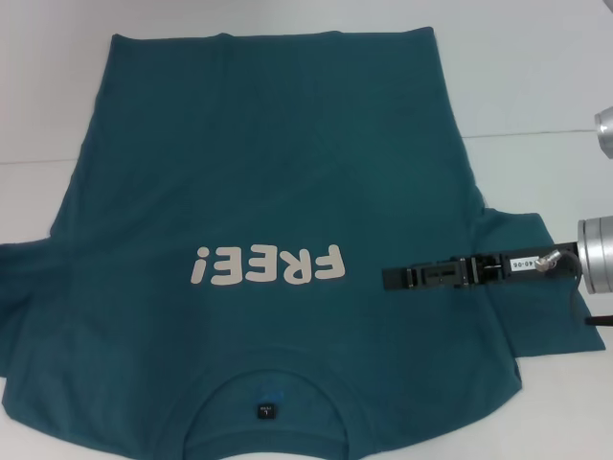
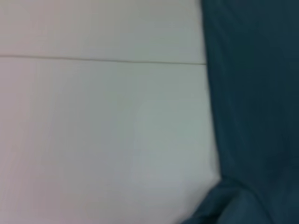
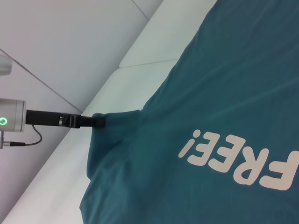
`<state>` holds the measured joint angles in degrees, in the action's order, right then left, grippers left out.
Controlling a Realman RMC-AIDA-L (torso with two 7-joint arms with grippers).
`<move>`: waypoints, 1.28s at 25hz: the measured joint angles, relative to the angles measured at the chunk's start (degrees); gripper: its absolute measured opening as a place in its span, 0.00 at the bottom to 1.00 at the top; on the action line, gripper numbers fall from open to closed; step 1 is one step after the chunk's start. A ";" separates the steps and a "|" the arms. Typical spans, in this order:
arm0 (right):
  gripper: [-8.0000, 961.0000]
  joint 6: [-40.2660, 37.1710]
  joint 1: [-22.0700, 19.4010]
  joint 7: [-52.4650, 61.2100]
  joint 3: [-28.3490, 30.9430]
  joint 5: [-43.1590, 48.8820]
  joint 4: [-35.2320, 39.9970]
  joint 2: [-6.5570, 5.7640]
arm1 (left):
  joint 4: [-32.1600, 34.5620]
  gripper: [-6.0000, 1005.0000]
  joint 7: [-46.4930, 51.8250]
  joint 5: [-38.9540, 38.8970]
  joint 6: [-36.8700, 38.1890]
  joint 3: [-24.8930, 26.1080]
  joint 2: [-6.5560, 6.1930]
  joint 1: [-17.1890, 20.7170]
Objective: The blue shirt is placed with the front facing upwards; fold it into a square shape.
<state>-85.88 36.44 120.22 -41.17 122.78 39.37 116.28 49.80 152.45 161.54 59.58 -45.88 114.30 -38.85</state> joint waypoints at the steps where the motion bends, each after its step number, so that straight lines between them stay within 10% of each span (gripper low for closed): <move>1: 0.95 0.01 -0.07 -0.02 0.01 0.00 0.00 0.00 | 0.75 0.06 0.09 0.00 0.24 -0.37 0.26 0.05; 18: 0.95 0.11 0.12 -0.60 -0.06 0.23 -0.95 0.09 | 6.31 0.06 9.21 2.20 14.75 -5.18 2.82 -5.93; 26: 0.95 0.10 0.25 -0.61 -0.13 0.16 -1.15 0.18 | -1.65 0.07 12.74 2.20 8.83 -5.48 2.94 -10.62; 32: 0.95 0.09 0.36 -0.69 -0.14 0.12 -1.51 0.17 | -11.42 0.07 16.26 2.20 -0.34 -5.25 0.68 -14.15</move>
<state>-85.78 36.80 119.53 -41.31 122.91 37.87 116.45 38.37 168.71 163.74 59.25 -51.13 114.98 -53.00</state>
